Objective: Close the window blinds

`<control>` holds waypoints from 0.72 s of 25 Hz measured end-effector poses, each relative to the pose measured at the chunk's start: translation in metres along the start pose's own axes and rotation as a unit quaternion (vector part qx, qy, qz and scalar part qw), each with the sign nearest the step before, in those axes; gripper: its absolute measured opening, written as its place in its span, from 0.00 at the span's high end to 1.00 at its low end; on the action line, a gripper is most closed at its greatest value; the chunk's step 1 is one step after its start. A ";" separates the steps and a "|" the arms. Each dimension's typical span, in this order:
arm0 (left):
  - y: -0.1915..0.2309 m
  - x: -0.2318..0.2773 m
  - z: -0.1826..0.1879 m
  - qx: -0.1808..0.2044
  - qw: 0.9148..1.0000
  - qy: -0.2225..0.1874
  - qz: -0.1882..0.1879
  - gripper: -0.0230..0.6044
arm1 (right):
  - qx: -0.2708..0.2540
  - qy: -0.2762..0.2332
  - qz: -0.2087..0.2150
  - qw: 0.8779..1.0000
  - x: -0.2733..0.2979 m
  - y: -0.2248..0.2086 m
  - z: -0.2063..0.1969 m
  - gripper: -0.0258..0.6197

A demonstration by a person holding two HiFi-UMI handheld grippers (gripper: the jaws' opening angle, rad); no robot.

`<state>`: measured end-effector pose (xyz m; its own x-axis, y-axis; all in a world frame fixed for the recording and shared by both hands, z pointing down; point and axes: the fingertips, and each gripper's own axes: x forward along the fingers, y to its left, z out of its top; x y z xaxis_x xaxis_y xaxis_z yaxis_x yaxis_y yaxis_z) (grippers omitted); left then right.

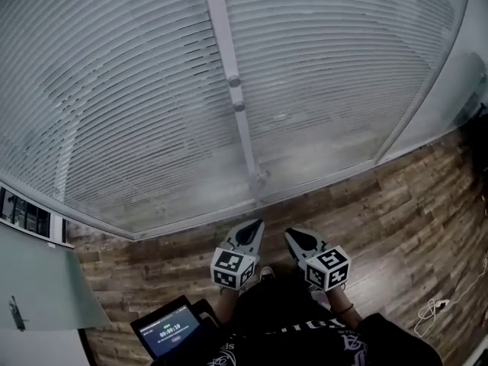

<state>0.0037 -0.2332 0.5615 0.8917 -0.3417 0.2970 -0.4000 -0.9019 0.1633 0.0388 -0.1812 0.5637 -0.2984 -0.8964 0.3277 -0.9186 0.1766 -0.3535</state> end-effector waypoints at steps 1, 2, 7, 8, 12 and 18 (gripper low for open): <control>-0.008 -0.002 -0.003 -0.003 1.000 0.000 -0.006 0.96 | 0.000 -0.003 -0.004 1.000 -0.007 0.000 -0.002 0.91; -0.015 -0.004 -0.006 -0.003 1.000 0.000 -0.010 0.96 | 0.001 -0.006 -0.009 1.000 -0.014 0.000 -0.004 0.91; -0.058 -0.025 -0.011 0.006 1.000 -0.003 -0.014 0.96 | 0.005 -0.033 -0.019 0.999 -0.057 0.007 -0.008 0.91; -0.068 -0.031 -0.011 0.010 1.000 -0.005 -0.012 0.96 | 0.005 -0.037 -0.018 0.999 -0.068 0.010 -0.010 0.91; -0.113 -0.053 -0.013 0.011 1.000 -0.016 0.001 0.96 | -0.003 -0.041 -0.014 0.999 -0.119 0.021 -0.026 0.91; -0.208 -0.110 -0.050 -0.029 0.999 -0.025 0.023 0.96 | -0.013 -0.018 -0.001 1.000 -0.217 0.055 -0.088 0.91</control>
<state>-0.0223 0.0050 0.5422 0.8813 -0.3962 0.2577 -0.4506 -0.8688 0.2051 0.0302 0.0588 0.5502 -0.2873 -0.9105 0.2973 -0.9257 0.1842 -0.3305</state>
